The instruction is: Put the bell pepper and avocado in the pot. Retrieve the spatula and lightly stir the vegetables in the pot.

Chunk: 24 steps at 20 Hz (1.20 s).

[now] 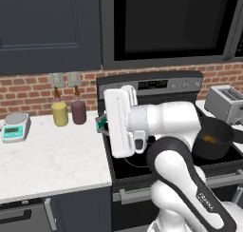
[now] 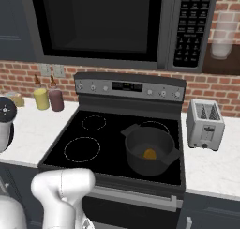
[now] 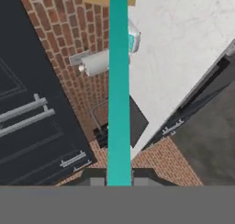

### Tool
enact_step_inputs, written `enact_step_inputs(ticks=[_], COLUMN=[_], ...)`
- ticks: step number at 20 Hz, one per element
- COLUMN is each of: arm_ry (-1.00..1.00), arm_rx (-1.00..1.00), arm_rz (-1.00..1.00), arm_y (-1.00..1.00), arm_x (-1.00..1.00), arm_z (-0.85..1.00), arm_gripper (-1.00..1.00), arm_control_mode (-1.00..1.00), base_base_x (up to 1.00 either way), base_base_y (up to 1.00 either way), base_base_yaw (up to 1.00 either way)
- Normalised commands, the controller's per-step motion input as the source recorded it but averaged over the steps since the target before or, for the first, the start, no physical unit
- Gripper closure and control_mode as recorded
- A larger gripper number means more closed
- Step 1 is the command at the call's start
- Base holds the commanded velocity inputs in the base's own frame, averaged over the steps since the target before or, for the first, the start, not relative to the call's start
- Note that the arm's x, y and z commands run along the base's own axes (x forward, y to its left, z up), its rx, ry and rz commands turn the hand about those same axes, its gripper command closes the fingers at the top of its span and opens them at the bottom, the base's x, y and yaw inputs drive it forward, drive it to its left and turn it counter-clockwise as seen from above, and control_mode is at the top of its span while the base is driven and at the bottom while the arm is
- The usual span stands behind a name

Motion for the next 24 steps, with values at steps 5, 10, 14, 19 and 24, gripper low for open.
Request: enact_step_inputs(ticks=[5,10,14,19,24], arm_ry=[0.49,0.41,0.31,0.17,0.26], arm_rx=[0.22,0.13,0.16,0.32,0.22], arm_rz=[-0.04,-0.05,-0.02,-0.01,-0.05], arm_y=[-0.38,-0.48,-0.54,-0.53,-0.66], arm_x=[0.00,0.00,0.03,0.01,0.00], arm_z=[0.00,0.00,0.00,0.00,0.00], arm_gripper=[1.00,1.00,1.00,1.00,1.00], arm_control_mode=[-1.00,-1.00,-1.00,-1.00,-1.00], base_base_x=[0.00,0.00,0.00,0.00,0.00], base_base_y=[0.00,0.00,0.00,0.00,0.00], base_base_yaw=[0.00,0.00,0.00,0.00,0.00])
